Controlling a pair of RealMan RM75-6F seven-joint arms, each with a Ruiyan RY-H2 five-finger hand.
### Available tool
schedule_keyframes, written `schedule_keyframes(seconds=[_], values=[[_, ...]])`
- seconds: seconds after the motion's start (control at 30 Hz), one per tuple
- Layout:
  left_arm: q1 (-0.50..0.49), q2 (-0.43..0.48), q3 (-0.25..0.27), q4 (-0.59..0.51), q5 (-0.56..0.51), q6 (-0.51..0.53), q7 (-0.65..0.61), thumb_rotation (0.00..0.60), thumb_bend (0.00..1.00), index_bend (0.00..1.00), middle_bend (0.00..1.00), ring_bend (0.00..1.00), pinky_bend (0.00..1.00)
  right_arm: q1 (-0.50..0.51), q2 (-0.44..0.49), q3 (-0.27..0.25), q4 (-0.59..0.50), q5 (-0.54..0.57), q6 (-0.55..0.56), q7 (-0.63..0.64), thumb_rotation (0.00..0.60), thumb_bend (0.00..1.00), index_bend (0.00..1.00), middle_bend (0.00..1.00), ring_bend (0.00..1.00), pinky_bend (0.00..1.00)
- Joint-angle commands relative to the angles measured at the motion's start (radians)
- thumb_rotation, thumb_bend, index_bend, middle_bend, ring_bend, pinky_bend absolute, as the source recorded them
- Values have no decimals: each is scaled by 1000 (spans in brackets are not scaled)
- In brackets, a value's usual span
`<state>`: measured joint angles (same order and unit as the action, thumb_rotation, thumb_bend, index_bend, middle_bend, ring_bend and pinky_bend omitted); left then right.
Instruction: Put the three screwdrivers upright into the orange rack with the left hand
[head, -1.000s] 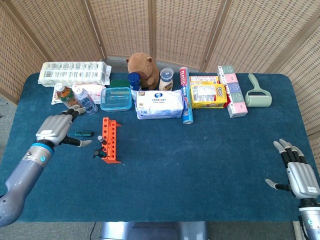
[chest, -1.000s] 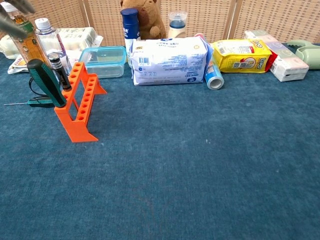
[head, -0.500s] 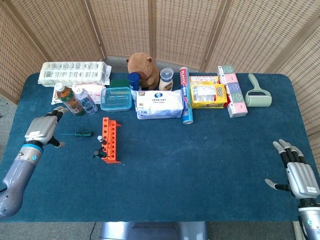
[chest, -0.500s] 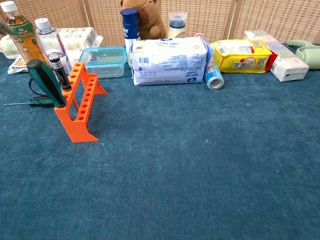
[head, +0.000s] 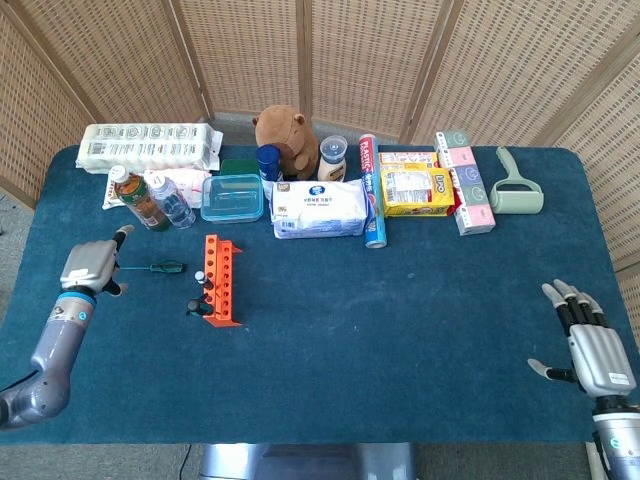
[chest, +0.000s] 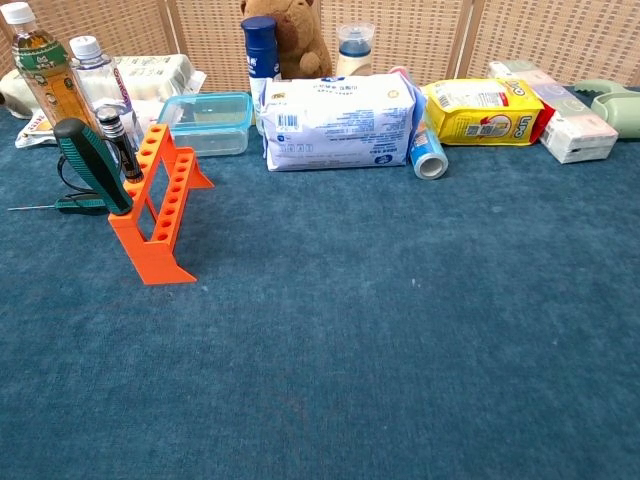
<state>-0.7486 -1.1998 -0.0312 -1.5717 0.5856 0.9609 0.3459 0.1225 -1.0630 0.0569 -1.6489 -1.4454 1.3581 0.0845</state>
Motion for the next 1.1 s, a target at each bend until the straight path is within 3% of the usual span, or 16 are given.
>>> schedule_keyframes(seconds=[0.03,0.17,0.33,0.73,1.1], values=[[0,-9,-10,2,-43,-21,19,600,336,0,1000,1000,1000,0,-1,0,0,0,0,-2,600,17,0,29,9,9],[9,-31,-27,15,-44,-22,1,600,478,1,1000,1000,1000,1,-2,-1,0,-1,-2,-5,600,17,0,29,9,9],[10,-45,-31,24,-52,-36,12,600,433,21,1000,1000,1000,2,-2,0,1,2,-3,-3,600,17,0,29,9,9],[13,-143,-76,96,-23,-56,-31,600,383,290,1000,1000,1000,2,0,2,5,7,-5,7,600,17,0,29,9,9],[6,-216,-92,165,-5,-34,9,600,336,309,1000,1000,1000,5,-2,1,8,8,-12,6,600,17,0,29,9,9]])
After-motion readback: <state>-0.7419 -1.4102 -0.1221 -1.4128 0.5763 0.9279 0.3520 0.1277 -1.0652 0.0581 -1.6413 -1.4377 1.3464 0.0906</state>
